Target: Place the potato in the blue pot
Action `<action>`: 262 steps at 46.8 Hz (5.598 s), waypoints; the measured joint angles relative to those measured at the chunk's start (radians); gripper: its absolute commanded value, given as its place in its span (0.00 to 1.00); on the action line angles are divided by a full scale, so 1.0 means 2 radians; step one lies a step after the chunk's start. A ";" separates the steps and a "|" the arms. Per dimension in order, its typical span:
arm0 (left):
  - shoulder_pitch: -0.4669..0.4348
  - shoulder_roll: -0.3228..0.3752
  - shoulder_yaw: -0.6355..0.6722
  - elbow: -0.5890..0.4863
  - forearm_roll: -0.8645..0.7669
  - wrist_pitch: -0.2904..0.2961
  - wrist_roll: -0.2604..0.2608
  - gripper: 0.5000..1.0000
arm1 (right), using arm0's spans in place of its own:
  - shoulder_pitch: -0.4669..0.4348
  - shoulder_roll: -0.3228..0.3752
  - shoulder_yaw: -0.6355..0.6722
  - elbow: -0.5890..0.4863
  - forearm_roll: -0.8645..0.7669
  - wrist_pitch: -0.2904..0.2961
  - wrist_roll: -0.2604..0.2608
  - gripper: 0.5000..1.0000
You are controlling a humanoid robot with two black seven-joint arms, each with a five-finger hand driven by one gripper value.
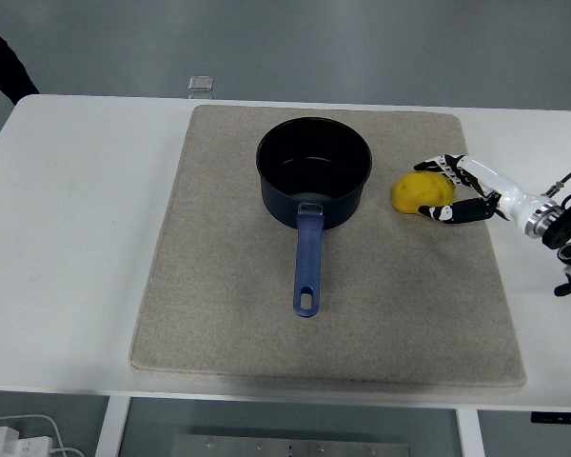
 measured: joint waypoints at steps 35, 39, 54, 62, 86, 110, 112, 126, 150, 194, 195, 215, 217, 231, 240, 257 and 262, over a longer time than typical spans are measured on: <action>0.000 0.000 0.000 -0.001 0.000 0.000 0.000 0.99 | 0.001 -0.003 0.007 0.002 0.009 -0.007 -0.004 0.00; 0.000 0.000 0.000 -0.001 0.000 0.000 0.000 0.99 | 0.002 -0.005 0.008 0.002 0.009 -0.007 -0.002 0.00; 0.000 0.000 0.001 -0.005 0.000 -0.003 0.000 0.99 | 0.023 -0.010 0.010 0.004 0.013 -0.003 -0.001 0.00; -0.002 0.000 0.001 -0.005 0.001 -0.004 0.000 0.99 | 0.050 -0.020 0.010 0.006 0.036 0.003 -0.002 0.00; -0.002 0.000 0.000 -0.001 0.000 -0.003 0.000 0.99 | 0.125 0.001 -0.034 0.019 0.072 0.022 -0.006 0.00; -0.002 0.000 0.000 0.001 0.000 -0.003 0.000 0.99 | 0.169 0.111 -0.081 -0.023 0.077 0.022 -0.006 0.00; -0.002 0.000 0.000 0.001 0.000 -0.003 0.000 0.99 | 0.169 0.119 -0.084 -0.027 0.081 0.023 -0.006 0.00; -0.002 0.000 0.000 0.001 0.000 -0.003 0.000 0.99 | 0.162 0.156 -0.092 -0.049 0.085 0.020 -0.006 0.00; -0.002 0.000 0.000 0.001 0.000 -0.001 0.000 0.99 | 0.149 0.179 -0.089 -0.067 0.085 0.019 -0.006 0.00; 0.000 0.000 0.000 0.000 0.000 -0.001 0.000 0.99 | 0.139 0.187 -0.087 -0.078 0.093 0.017 -0.006 0.41; 0.000 0.000 0.000 0.001 0.000 -0.001 0.000 0.99 | 0.139 0.187 -0.087 -0.078 0.094 0.017 -0.006 0.44; 0.001 0.000 0.000 -0.001 0.000 -0.001 0.000 0.99 | 0.133 0.183 -0.087 -0.078 0.114 0.008 -0.006 0.86; 0.001 0.000 0.000 0.000 0.000 -0.001 0.000 0.99 | 0.133 0.182 -0.087 -0.078 0.114 0.008 -0.006 0.86; 0.001 0.000 0.000 0.000 0.000 -0.001 0.000 0.99 | 0.142 0.173 -0.087 -0.078 0.128 0.007 -0.006 0.86; 0.001 0.000 0.000 0.000 0.000 -0.001 0.000 0.99 | 0.158 0.156 -0.079 -0.078 0.161 0.009 -0.007 0.86; 0.001 0.000 0.000 0.001 0.000 -0.001 0.000 0.99 | 0.126 0.143 0.014 -0.087 0.232 0.007 -0.008 0.86; 0.001 0.000 -0.001 0.001 0.000 -0.001 0.000 0.99 | 0.104 0.138 0.065 -0.102 0.275 0.011 -0.011 0.86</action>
